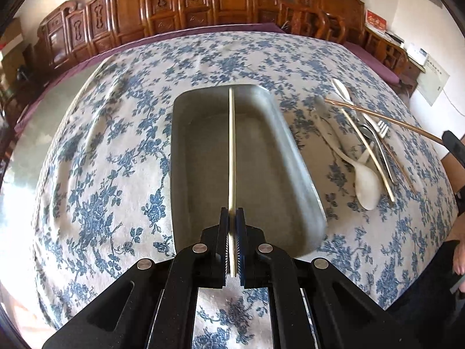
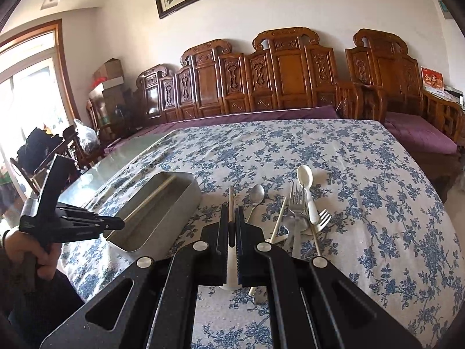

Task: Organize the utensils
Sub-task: 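Lift the chopstick with the left gripper and lower it into the grey tray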

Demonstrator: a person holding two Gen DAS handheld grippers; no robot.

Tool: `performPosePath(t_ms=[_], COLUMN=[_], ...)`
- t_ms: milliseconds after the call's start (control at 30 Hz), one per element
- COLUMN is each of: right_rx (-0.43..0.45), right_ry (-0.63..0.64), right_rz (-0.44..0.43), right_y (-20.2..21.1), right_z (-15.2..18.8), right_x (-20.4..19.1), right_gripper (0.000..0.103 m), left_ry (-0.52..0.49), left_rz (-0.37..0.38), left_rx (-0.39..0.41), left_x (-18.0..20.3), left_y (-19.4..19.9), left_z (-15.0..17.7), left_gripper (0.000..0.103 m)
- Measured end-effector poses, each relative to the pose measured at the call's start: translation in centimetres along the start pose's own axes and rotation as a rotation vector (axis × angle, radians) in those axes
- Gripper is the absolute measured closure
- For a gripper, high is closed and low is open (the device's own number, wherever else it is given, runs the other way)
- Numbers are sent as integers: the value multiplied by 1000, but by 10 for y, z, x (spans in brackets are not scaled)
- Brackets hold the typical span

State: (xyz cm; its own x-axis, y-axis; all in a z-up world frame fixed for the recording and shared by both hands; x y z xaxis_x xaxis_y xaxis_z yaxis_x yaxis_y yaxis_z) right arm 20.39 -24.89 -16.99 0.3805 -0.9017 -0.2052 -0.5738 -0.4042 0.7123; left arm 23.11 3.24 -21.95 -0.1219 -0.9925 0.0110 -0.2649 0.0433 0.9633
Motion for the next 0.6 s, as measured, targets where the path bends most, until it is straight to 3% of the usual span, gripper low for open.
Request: performPosePath(t_ms=[467, 600], right_rx=[-24, -23], right_ry=[68, 76], right_rz=[-2, -16], right_y=[-10, -17], right_z=[-21, -31], right_x=[-45, -61], right_gripper=[98, 98], left_ry=[16, 27], left_rz=[35, 41], left_rx=[61, 99], left_x=[-7, -14], left_y=[-3, 7], left_z=[-11, -10], left_gripper=[98, 84])
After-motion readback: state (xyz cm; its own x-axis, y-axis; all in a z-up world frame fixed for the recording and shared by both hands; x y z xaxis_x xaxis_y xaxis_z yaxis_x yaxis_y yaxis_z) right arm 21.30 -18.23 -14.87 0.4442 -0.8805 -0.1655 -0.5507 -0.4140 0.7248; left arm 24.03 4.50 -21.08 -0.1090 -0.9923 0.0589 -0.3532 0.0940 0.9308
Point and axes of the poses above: each gripper's, at about its wrist camera, not at the fingertips, and y roughly against the way its jaws point, x to its right, z to its underside, the point moved 4 cm from there along -y, roughly the way its jaws point, and after that the axes turned 15 degrees about -x, right-handed, at the moved point
